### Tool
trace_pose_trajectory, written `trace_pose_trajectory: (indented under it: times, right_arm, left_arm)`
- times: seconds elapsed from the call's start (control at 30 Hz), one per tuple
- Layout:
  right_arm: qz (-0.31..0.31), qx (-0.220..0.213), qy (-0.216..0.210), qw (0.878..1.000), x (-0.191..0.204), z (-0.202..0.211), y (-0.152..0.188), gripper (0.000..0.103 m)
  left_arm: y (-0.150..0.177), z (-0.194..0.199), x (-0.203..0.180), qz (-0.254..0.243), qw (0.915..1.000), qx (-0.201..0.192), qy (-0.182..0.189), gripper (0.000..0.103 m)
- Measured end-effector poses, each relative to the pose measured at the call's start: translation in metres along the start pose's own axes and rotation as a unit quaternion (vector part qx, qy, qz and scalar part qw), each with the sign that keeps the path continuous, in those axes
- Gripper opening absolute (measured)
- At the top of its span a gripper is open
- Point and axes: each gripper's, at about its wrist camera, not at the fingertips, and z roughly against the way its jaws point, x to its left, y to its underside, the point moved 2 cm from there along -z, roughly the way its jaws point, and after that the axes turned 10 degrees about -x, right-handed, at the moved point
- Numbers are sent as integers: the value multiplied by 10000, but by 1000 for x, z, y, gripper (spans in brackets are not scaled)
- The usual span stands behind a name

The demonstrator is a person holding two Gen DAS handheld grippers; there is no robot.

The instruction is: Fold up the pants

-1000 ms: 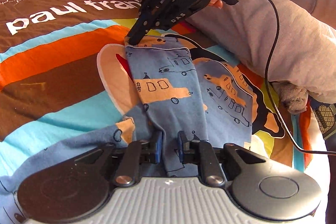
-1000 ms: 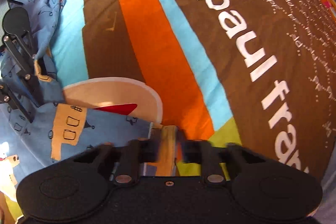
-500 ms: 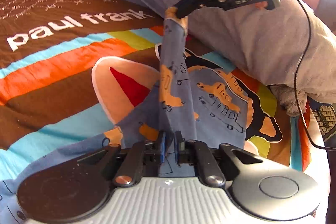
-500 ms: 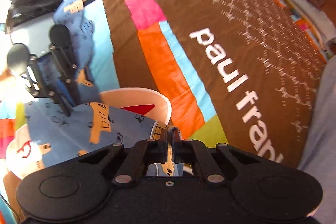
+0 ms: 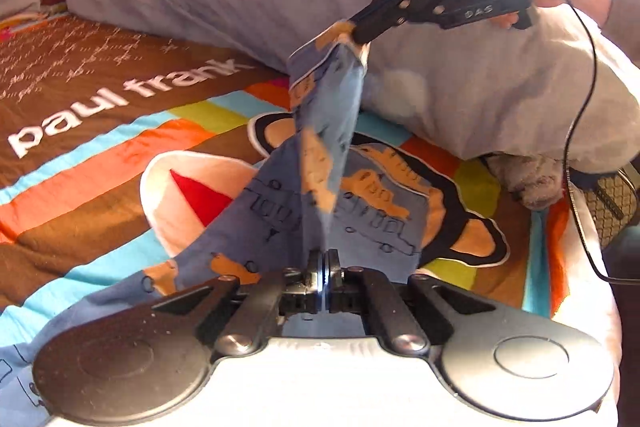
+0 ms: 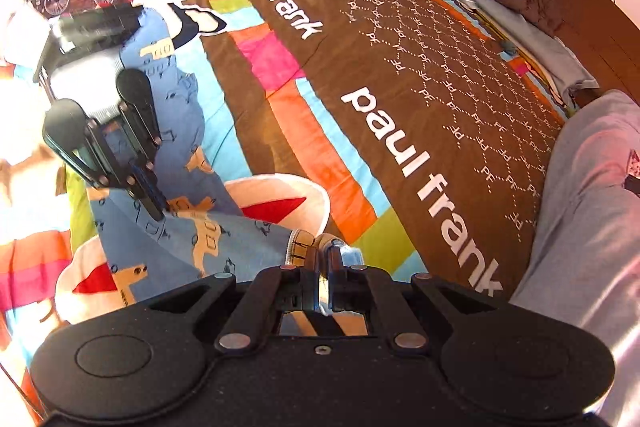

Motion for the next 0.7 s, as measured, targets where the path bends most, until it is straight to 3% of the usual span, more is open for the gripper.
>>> trace_pose_trajectory:
  times: [0.13, 0.33, 0.7]
  right_arm:
    - [234, 460, 10, 9987, 28, 4, 17, 2]
    - [400, 1193, 224, 9918, 55, 4, 59, 2]
    - [707, 2146, -11, 9741, 99, -34, 106, 2]
  left_arm:
    - [4, -3, -24, -355, 9994, 40, -22, 0]
    - [13, -10, -42, -453, 9988, 122, 118, 0]
    - [39, -30, -72, -1023, 9933, 521, 154, 0]
